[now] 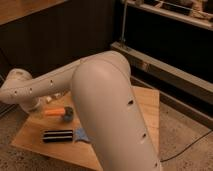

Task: Place the pepper in the ceramic cup

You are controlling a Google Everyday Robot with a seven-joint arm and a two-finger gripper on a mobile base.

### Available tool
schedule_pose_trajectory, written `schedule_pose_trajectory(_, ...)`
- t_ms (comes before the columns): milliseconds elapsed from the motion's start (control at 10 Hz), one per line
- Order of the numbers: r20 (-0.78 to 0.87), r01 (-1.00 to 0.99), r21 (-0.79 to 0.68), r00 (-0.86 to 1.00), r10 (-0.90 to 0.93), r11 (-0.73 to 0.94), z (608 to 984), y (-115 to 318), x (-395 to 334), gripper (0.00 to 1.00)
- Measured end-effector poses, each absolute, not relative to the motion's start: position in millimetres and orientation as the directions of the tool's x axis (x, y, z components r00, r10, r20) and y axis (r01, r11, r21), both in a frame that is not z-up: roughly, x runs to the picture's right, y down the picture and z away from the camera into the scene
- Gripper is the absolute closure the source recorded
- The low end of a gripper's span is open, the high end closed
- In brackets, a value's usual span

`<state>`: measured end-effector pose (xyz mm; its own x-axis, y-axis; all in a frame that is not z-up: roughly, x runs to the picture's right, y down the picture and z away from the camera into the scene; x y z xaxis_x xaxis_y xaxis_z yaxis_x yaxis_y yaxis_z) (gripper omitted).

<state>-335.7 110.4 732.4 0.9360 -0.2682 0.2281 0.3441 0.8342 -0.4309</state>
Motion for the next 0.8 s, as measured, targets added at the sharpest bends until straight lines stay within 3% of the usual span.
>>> schedule_pose_trajectory(800, 0.232, 0.344, -0.414, 0.935, -0.268, 0.843, 742.1, 110.6, -336.3, 0.93)
